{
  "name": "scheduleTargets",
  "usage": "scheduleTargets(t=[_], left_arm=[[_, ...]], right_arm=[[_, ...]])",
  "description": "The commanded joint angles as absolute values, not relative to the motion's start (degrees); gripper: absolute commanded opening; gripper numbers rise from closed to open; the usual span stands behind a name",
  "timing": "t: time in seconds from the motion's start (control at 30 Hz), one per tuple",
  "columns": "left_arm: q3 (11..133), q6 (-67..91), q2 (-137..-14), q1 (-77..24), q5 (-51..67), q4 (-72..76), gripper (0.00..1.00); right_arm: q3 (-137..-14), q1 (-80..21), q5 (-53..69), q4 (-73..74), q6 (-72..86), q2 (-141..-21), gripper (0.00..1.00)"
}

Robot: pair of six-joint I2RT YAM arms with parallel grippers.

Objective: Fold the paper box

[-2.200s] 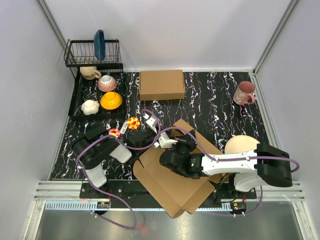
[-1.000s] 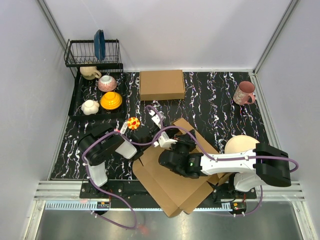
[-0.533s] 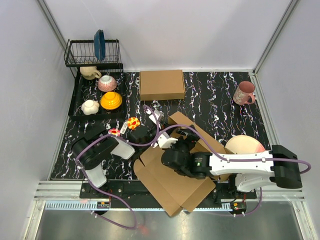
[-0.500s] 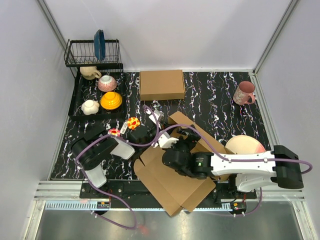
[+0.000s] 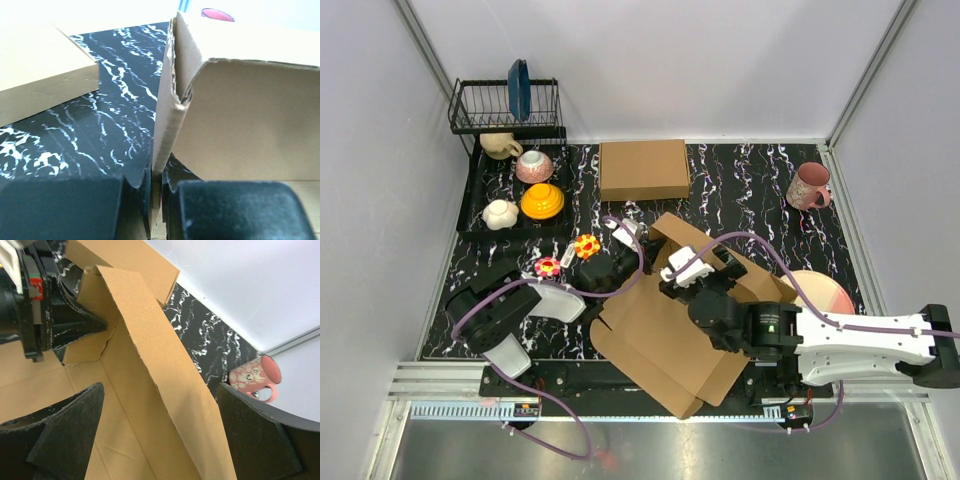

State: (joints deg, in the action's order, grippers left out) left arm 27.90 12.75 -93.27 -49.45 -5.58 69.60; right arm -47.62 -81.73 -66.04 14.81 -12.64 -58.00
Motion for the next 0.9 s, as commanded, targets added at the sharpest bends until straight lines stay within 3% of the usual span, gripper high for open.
scheduleTargets(t=[0.0,0.23,0.33,0.37,0.5,0.6,0.87], left_arm=[[27.9,10.9,-90.8,-50.0,-13.5,68.2,0.04],[27.1,7.0,-90.6,-52.5,-20.6,67.9,0.03],[26.5,4.1,-91.8,-54.6,-23.6,69.6,0.04],[26.6,3.4,-92.2,-54.9,-24.9,69.9,0.04],[24.7,2.5,-94.8,-56.4,-28.2,75.1,0.04],[23.5,2.6,-97.3,-57.3,-30.9,79.9,0.05],[22.2,1.8,-102.7,-60.0,-36.0,90.5,0.09]], right_arm=[[-50.6,-82.1,-63.2,12.5,-6.3,-54.0,1.00],[-55.1,-78.4,-60.2,12.7,2.0,-54.1,1.00],[-58.8,-72.7,-56.6,14.4,5.1,-58.2,0.88],[-59.6,-71.2,-56.0,14.3,5.4,-59.6,0.76],[-61.3,-64.1,-51.0,12.4,7.7,-65.5,0.49],[-59.6,-59.6,-44.0,7.9,10.9,-67.1,0.37],[-56.1,-58.4,-37.8,1.9,15.1,-72.3,0.26]])
